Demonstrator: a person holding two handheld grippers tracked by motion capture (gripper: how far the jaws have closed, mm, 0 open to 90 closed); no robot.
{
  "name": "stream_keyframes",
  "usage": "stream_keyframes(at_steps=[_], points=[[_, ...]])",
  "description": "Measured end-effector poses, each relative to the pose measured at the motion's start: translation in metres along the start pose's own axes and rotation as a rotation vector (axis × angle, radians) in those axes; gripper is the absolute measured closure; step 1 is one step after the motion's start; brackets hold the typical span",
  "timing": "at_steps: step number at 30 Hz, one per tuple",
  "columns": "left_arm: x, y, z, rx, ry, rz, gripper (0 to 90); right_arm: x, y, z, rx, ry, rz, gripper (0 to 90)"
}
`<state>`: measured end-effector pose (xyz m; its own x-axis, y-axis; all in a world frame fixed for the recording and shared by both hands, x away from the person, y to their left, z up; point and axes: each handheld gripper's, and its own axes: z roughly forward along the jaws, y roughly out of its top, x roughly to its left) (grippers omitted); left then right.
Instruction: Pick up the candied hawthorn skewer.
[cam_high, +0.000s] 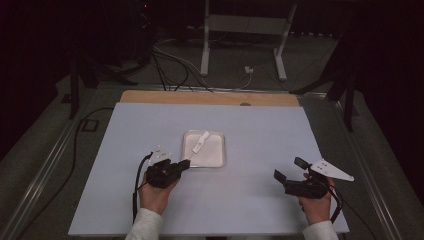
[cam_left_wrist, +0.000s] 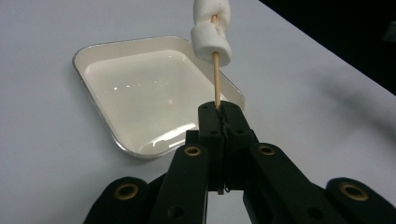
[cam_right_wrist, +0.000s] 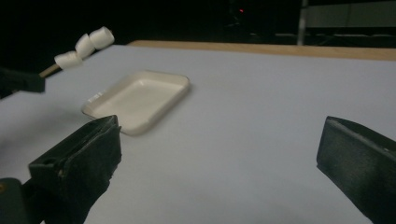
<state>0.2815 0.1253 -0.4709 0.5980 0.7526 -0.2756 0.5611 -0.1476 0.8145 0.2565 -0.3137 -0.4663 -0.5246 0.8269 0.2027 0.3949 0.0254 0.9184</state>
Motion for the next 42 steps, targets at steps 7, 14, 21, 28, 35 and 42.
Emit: stream_keyframes(at_steps=[7, 14, 21, 28, 35, 42], points=[[0.003, -0.005, -0.014, -0.013, -0.002, 0.02, 90.0, 0.005, 0.019, 0.015, 0.003, 0.044, 0.008, 0.0], [0.009, -0.01, -0.028, -0.043, -0.009, 0.028, 90.0, 0.004, 0.036, 0.028, 0.007, 0.085, 0.031, 0.3], [0.009, -0.011, -0.033, -0.05, -0.02, 0.052, 90.0, 0.014, 0.054, 0.046, 0.03, 0.139, 0.002, 0.6], [0.011, -0.012, -0.035, -0.061, -0.029, 0.061, 90.0, 0.027, 0.074, 0.065, 0.047, 0.187, -0.027, 0.5], [0.015, -0.013, -0.037, -0.075, -0.035, 0.067, 90.0, 0.033, 0.088, 0.082, 0.039, 0.23, -0.012, 0.5], [0.014, -0.014, -0.034, -0.063, -0.032, 0.076, 90.0, 0.036, 0.097, 0.095, 0.045, 0.26, 0.023, 0.5]])
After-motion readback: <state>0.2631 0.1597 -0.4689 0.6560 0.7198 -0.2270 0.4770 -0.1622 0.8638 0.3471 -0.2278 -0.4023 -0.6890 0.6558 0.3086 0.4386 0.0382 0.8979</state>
